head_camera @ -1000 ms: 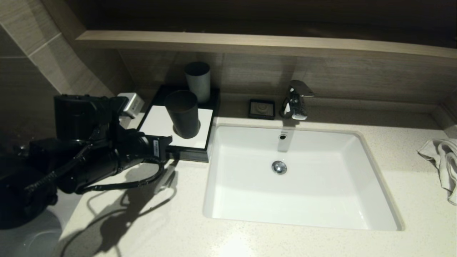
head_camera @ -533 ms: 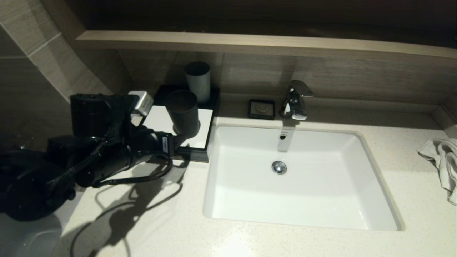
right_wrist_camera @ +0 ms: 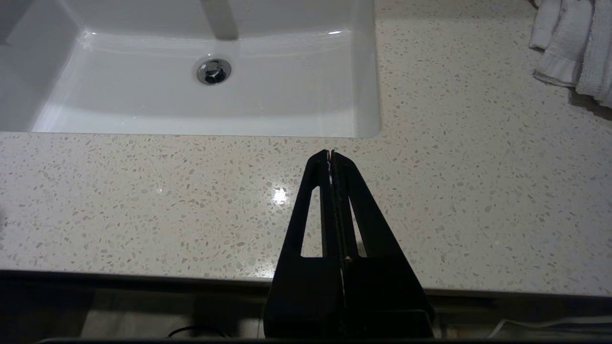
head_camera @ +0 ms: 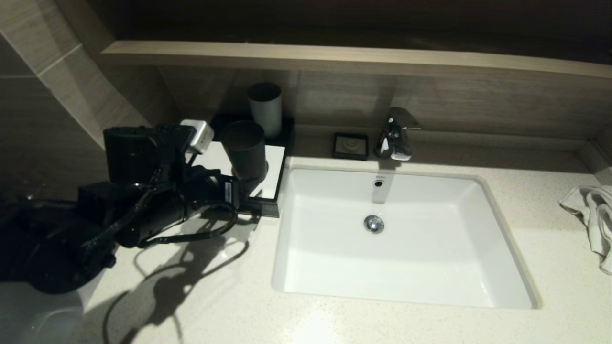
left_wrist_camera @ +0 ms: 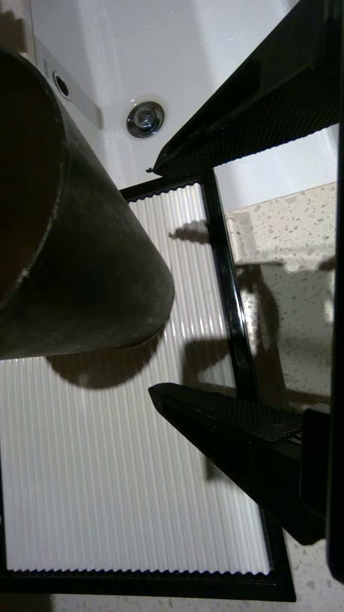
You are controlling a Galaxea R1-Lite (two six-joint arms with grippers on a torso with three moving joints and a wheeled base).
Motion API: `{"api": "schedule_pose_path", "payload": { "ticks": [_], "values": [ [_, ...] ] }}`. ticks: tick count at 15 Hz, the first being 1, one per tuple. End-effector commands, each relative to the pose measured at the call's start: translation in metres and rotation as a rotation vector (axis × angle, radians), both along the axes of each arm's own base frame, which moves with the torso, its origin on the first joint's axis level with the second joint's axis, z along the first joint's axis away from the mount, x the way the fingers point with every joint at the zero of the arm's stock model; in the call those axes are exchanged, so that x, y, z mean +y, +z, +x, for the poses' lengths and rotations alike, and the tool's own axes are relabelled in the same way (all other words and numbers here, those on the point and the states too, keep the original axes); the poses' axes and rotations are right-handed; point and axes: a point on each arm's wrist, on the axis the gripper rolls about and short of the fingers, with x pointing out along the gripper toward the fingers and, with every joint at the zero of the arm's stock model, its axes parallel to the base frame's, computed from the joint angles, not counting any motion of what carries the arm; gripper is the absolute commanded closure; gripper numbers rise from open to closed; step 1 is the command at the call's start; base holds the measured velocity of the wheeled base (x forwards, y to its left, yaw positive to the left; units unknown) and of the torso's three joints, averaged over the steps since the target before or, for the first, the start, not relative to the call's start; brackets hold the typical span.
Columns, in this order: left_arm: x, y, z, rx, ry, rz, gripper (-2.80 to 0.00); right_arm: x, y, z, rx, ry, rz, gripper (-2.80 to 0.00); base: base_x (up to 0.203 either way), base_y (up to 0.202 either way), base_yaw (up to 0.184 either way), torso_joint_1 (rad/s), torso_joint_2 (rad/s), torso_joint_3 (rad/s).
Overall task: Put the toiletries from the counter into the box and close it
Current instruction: Pick up the cup
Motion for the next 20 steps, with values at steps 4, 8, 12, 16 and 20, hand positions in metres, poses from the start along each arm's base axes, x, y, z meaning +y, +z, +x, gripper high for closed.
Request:
{"api": "schedule_pose_path", "payload": {
  "ticks": [4, 8, 12, 16, 20],
  "values": [
    [-0.004, -0.008, 0.01, -0.031, -0.005, 0.039, -2.8, 0.0, 0.0, 0.0, 0.001, 0.0, 0.001, 0.0, 0.0, 0.0, 0.0, 0.0, 0.0, 0.0],
    [-0.007, -0.006, 0.015, -0.061, -0.004, 0.029, -2.8, 0.0, 0.0, 0.0, 0.0, 0.0, 0.0, 0.0, 0.0, 0.0, 0.0, 0.0, 0.0, 0.0],
    [-0.009, -0.01, 0.02, -0.068, -0.004, 0.026, -2.8, 0.0, 0.0, 0.0, 0.0, 0.0, 0.001, 0.0, 0.0, 0.0, 0.0, 0.0, 0.0, 0.0],
    [-0.011, -0.013, 0.023, -0.073, -0.006, 0.025, -2.8, 0.0, 0.0, 0.0, 0.001, 0.0, 0.001, 0.0, 0.0, 0.0, 0.0, 0.0, 0.0, 0.0],
    [-0.012, -0.015, 0.026, -0.081, -0.006, 0.023, -2.8, 0.0, 0.0, 0.0, 0.0, 0.0, 0.001, 0.0, 0.0, 0.0, 0.0, 0.0, 0.0, 0.0]
  ]
}}
